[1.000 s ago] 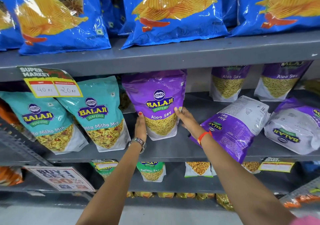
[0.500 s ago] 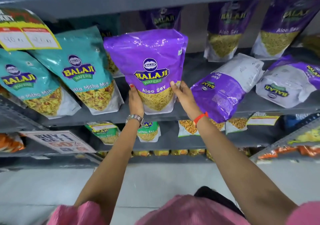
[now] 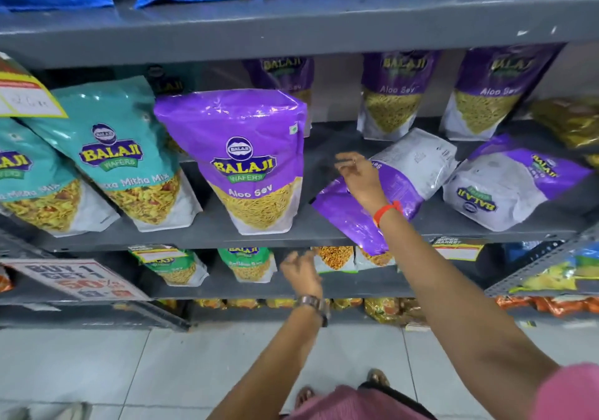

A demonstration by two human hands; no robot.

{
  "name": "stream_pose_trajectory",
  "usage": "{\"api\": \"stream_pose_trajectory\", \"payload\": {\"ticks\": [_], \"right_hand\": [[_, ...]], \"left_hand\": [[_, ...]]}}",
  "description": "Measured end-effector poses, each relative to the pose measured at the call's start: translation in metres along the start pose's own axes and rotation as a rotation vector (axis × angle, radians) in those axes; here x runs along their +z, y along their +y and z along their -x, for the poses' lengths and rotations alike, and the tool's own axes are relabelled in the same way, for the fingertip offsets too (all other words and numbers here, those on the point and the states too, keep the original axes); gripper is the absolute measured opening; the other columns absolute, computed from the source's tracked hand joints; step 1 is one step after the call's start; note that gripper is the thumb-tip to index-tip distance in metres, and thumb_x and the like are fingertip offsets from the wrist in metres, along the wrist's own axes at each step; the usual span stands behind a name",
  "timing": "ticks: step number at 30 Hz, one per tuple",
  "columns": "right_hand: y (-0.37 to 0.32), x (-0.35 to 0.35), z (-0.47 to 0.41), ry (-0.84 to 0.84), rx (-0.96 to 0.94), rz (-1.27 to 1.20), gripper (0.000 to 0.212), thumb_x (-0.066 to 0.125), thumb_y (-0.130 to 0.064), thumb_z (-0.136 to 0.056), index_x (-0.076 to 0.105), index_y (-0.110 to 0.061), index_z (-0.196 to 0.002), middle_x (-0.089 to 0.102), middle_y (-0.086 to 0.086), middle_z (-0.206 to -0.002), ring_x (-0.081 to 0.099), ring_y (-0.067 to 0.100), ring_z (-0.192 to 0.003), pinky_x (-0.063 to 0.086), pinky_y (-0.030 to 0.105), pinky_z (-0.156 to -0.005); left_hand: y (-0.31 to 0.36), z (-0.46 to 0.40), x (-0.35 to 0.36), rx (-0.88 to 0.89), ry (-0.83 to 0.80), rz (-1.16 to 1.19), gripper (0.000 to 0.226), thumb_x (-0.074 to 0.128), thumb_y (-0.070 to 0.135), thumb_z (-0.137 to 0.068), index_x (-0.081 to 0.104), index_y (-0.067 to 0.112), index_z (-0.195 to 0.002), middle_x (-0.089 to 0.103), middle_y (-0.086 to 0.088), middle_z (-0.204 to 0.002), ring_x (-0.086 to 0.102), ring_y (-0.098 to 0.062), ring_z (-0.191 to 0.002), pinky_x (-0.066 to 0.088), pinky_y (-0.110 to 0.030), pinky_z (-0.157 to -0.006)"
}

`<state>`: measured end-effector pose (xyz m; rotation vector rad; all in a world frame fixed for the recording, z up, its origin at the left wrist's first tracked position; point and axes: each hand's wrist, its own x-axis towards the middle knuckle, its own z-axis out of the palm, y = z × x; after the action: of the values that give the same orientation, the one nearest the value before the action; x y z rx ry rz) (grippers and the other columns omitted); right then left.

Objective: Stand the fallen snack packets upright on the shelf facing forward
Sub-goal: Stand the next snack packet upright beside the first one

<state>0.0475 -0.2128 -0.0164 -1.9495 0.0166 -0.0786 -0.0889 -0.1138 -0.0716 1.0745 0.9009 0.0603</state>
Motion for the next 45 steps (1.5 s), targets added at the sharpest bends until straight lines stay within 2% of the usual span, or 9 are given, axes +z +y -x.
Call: {"api": "stream_pose_trajectory", "payload": {"ticks": [3, 8, 12, 17, 23, 28, 33, 38, 45], "right_hand": [[0.009, -0.024, -0.025, -0.089, -0.118, 0.365, 0.035, 0.040, 0.001, -0.086, 0.063, -0.005, -0.112, 0.067, 0.019, -0.116, 0.063, 0.033, -0.106, 0.048, 0.039, -0.095], [0.026, -0.048, -0.053, -0.259, -0.195, 0.902, 0.022, 0.042, -0.012, -0.090, 0.058, -0.006, -0.104, 0.064, 0.029, -0.108, 0.060, 0.045, -0.100, 0.048, 0.045, -0.081], [0.026, -0.045, -0.074, -0.435, -0.268, 1.144, 0.030, 0.045, -0.005, -0.084, 0.057, -0.006, -0.112, 0.061, 0.026, -0.119, 0.056, 0.041, -0.113, 0.045, 0.046, -0.093], [0.019, -0.038, -0.089, -0.512, -0.272, 1.307, 0.040, 0.043, -0.009, -0.088, 0.052, -0.010, -0.127, 0.052, 0.017, -0.136, 0.044, 0.036, -0.128, 0.034, 0.054, -0.105], [0.001, -0.061, -0.096, -0.350, -0.242, 0.945, 0.026, 0.046, -0.011, -0.089, 0.066, -0.008, -0.105, 0.064, 0.020, -0.120, 0.058, 0.035, -0.113, 0.047, 0.039, -0.098], [-0.018, -0.089, -0.106, -0.158, -0.148, 0.615, 0.031, 0.050, -0.002, -0.084, 0.067, -0.003, -0.108, 0.067, 0.020, -0.117, 0.061, 0.034, -0.110, 0.049, 0.037, -0.095], [-0.033, -0.126, -0.108, 0.092, -0.197, 0.250, 0.027, 0.046, 0.003, -0.086, 0.065, 0.010, -0.103, 0.069, 0.017, -0.096, 0.057, 0.021, -0.092, 0.046, 0.034, -0.080], [-0.004, -0.151, -0.073, 0.195, -0.072, -0.312, 0.017, 0.044, 0.020, -0.082, 0.060, 0.018, -0.088, 0.062, -0.024, -0.043, 0.055, -0.006, -0.049, 0.042, 0.014, -0.057], [0.019, -0.142, -0.031, 0.259, 0.021, -0.562, 0.029, 0.047, 0.003, -0.091, 0.053, -0.020, -0.074, 0.057, -0.003, -0.070, 0.051, 0.002, -0.064, 0.044, 0.019, -0.070]], "left_hand": [[-0.020, 0.031, 0.032, -0.385, -0.294, 0.010, 0.033, 0.052, 0.029, -0.085, 0.052, 0.016, -0.116, 0.044, -0.005, -0.109, 0.050, -0.022, -0.087, 0.045, -0.038, -0.069], [-0.035, 0.062, 0.077, -0.371, -0.462, 0.047, 0.108, 0.079, 0.061, -0.029, 0.044, 0.015, -0.120, 0.057, -0.005, -0.112, 0.059, -0.026, -0.095, 0.050, -0.042, -0.074], [-0.049, 0.059, 0.096, -0.340, -0.365, 0.123, 0.030, 0.064, 0.021, -0.080, 0.051, 0.010, -0.105, 0.067, -0.005, -0.084, 0.066, -0.019, -0.072, 0.057, -0.029, -0.057], [-0.049, 0.050, 0.102, -0.288, -0.267, 0.268, 0.007, 0.052, -0.001, -0.085, 0.051, -0.003, -0.092, 0.068, -0.004, -0.051, 0.068, -0.016, -0.054, 0.059, -0.032, -0.064], [-0.029, 0.052, 0.100, -0.053, -0.210, 0.320, 0.018, 0.051, -0.007, -0.084, 0.050, 0.005, -0.097, 0.061, -0.009, -0.082, 0.068, -0.013, -0.053, 0.057, -0.022, -0.055], [0.021, 0.052, 0.098, 0.221, -0.167, 0.231, 0.032, 0.044, -0.013, -0.084, 0.051, 0.017, -0.074, 0.059, -0.001, -0.078, 0.060, -0.015, -0.074, 0.056, -0.019, -0.062], [0.079, 0.054, 0.104, 0.515, -0.172, 0.199, 0.027, 0.037, -0.013, -0.087, 0.051, 0.009, -0.081, 0.058, 0.015, -0.051, 0.056, 0.005, -0.054, 0.053, -0.014, -0.057], [0.122, 0.058, 0.120, 0.683, -0.129, 0.192, 0.019, 0.051, 0.001, -0.086, 0.060, -0.008, -0.100, 0.064, -0.008, -0.086, 0.056, -0.009, -0.071, 0.054, -0.032, -0.069], [0.136, 0.045, 0.137, 0.927, -0.091, -0.081, 0.023, 0.053, 0.007, -0.086, 0.061, -0.011, -0.097, 0.062, -0.039, -0.099, 0.051, -0.025, -0.073, 0.045, -0.038, -0.075]]}}
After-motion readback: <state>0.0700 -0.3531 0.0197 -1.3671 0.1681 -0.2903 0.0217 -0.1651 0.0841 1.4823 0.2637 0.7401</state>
